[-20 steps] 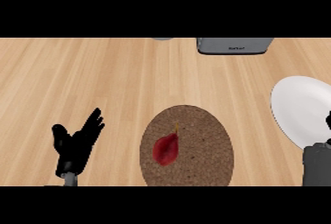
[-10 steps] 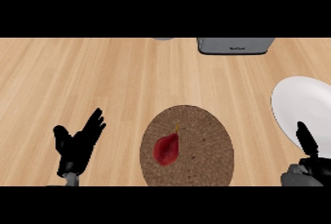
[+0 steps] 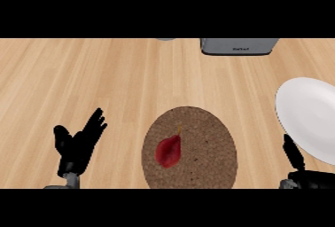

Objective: Pick the tomato from the placemat and place it in the plate

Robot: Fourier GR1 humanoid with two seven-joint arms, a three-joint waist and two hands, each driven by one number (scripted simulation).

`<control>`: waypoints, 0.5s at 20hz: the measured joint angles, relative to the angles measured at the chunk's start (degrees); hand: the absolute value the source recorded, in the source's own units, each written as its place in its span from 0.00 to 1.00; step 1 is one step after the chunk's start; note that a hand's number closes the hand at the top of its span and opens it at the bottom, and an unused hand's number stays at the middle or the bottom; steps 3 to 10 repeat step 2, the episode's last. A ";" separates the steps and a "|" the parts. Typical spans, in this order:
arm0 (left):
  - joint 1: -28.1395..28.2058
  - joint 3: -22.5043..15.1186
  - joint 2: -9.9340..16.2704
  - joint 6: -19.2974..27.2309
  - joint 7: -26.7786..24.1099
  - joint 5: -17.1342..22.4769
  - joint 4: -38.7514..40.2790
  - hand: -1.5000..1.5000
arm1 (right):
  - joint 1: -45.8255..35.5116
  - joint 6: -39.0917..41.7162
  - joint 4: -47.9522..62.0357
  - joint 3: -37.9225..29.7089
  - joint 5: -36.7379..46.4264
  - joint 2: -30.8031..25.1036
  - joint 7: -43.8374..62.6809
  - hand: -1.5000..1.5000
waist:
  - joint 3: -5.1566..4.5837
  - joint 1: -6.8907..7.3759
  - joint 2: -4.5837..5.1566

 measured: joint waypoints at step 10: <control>-0.15 -0.08 -0.14 0.32 1.03 -0.11 -0.32 0.50 | 0.86 -0.08 -0.30 0.79 1.97 0.01 2.43 0.00 | 0.00 -0.04 0.02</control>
